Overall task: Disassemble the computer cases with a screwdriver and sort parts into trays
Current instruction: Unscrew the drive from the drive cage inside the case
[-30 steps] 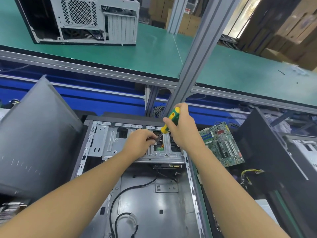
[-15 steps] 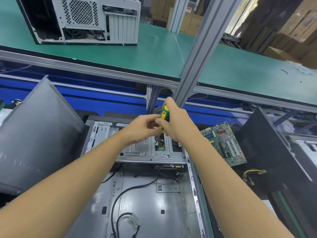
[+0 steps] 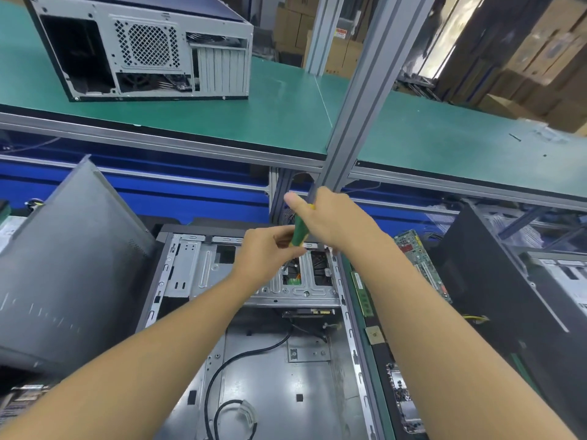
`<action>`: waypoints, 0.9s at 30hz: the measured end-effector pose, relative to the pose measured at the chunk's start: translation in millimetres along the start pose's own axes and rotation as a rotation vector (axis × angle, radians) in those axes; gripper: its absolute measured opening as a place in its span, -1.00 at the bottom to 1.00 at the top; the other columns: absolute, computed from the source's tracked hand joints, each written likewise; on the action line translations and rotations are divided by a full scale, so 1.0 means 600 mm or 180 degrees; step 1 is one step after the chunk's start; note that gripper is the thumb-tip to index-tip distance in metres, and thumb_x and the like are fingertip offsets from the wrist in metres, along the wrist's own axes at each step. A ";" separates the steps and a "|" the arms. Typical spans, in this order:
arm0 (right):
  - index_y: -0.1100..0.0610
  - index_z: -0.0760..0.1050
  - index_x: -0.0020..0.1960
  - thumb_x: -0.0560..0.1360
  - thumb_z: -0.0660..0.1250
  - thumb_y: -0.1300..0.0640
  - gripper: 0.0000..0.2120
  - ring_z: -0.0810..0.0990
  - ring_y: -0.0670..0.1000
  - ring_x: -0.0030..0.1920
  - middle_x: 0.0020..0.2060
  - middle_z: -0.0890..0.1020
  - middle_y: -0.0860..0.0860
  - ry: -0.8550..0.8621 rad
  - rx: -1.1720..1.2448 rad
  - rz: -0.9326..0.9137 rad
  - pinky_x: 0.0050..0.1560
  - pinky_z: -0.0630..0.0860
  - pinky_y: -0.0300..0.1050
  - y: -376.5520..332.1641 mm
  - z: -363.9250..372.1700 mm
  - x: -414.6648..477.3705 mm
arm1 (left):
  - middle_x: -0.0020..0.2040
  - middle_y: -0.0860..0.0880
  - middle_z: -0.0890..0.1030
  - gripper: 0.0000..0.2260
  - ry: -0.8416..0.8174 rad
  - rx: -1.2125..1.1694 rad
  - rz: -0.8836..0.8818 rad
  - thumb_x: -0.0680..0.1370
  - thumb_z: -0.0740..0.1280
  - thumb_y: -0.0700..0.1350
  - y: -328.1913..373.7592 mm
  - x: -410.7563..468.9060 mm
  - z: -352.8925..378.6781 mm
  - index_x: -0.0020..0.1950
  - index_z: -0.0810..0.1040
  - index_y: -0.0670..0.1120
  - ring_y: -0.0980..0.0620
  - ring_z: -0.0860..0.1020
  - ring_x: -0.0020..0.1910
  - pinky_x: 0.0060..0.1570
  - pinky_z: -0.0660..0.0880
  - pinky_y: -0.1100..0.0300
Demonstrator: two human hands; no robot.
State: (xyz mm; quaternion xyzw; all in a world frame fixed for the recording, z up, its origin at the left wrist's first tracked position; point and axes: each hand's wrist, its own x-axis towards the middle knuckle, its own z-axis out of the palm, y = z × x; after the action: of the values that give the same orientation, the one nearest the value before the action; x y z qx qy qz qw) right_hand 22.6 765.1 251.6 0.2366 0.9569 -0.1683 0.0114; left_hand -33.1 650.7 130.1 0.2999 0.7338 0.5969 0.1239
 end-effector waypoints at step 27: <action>0.13 0.45 0.02 0.60 0.27 -0.01 -0.80 0.46 0.07 -0.21 -0.11 0.54 0.07 0.0068 -0.0200 -0.0571 -0.36 0.24 -0.11 -0.022 -0.010 -0.011 | 0.01 0.09 0.58 -0.81 -0.0646 0.0474 0.0212 0.52 0.47 -0.07 0.001 0.027 -0.039 0.09 0.57 0.10 0.21 0.56 -0.05 -0.05 0.45 0.33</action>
State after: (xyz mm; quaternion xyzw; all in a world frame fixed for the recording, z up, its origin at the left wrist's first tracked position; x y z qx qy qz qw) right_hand 22.5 753.1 261.8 0.1512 0.9791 -0.1359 -0.0065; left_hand -58.2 641.3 139.4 0.3912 0.7495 0.5111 0.1550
